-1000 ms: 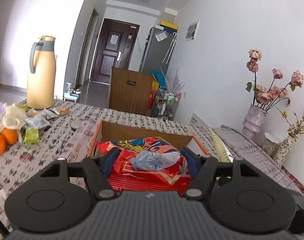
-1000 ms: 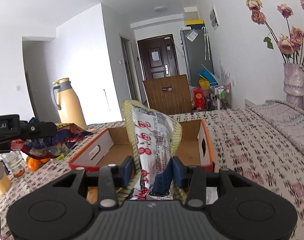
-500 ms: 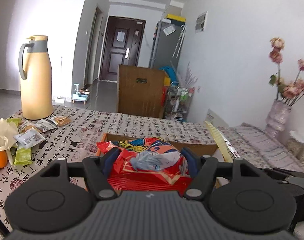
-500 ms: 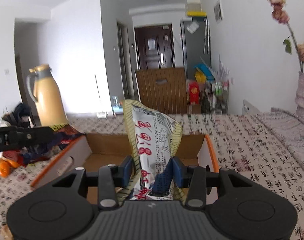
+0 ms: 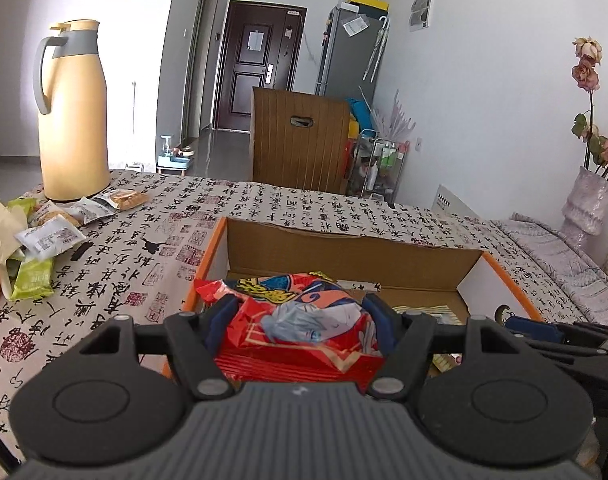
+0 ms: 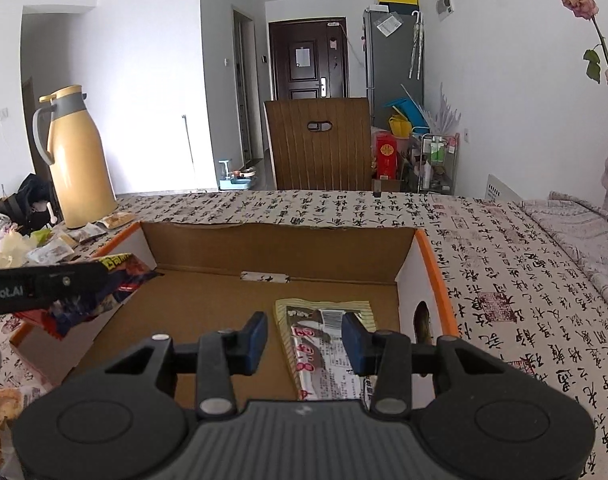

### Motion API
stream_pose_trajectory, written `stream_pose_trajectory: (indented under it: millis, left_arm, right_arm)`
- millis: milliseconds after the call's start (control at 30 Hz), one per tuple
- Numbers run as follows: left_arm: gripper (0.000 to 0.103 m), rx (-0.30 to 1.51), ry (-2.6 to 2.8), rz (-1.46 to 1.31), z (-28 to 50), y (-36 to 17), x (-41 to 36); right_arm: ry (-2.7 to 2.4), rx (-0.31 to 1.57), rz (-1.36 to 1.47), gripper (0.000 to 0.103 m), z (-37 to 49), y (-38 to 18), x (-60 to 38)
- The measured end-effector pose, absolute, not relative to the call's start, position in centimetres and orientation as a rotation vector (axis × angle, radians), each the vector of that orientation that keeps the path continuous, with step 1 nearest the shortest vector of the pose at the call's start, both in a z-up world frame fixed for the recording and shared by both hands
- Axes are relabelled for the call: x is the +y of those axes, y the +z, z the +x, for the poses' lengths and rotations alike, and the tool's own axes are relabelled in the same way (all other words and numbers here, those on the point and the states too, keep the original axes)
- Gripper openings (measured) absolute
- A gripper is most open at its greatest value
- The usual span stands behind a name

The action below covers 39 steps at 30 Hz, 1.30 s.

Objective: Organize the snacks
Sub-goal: 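Release the white-and-red bag in the box with the right gripper while the left gripper drops the red-and-blue bag there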

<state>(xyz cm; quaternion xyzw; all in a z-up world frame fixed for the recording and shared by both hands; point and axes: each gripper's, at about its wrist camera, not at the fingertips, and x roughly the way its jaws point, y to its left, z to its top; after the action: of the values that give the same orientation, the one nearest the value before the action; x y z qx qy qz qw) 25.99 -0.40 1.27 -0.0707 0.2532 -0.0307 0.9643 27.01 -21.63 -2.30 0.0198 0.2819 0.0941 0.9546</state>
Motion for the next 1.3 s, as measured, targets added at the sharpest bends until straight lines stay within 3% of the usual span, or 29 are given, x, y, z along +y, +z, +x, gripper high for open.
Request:
stream_pose_trajectory:
  millis: [33, 67, 100, 133, 167, 333, 800, 1300]
  left_arm:
    - [0.074, 0.506, -0.061, -0.145, 25.9, 1.3, -0.4]
    - [0.08, 0.495, -0.054, -0.148, 25.7, 1.3, -0.2]
    - [0.09, 0.489, -0.054, -0.151, 25.6, 1.5, -0.2]
    - [0.096, 0.482, -0.052, -0.159, 25.5, 1.5, 0.0]
    - [0.103, 0.475, -0.046, -0.163, 25.4, 1.6, 0.1]
    - [0.103, 0.479, -0.037, -0.16, 25.3, 1.7, 0.1]
    - [0.103, 0.449, -0.041, -0.154, 24.0, 3.5, -0.4]
    - [0.103, 0.36, -0.061, -0.126, 17.9, 8.1, -1.4]
  right_arm:
    - [0.19, 0.572, 0.041, 0.044, 26.9, -2.2, -21.6]
    - [0.189, 0.568, 0.044, 0.056, 26.8, -2.2, -21.7]
    - [0.185, 0.561, 0.047, 0.064, 26.6, -2.1, -21.8]
    - [0.179, 0.553, 0.05, 0.081, 26.3, -2.0, -21.8]
    - [0.174, 0.541, 0.052, 0.091, 26.1, -1.8, -21.9]
    - [0.177, 0.513, 0.077, 0.102, 25.6, -1.4, -22.4]
    - [0.169, 0.491, 0.087, 0.103, 25.0, 0.0, -22.8]
    - [0.173, 0.434, 0.073, 0.103, 18.8, 3.2, -23.3]
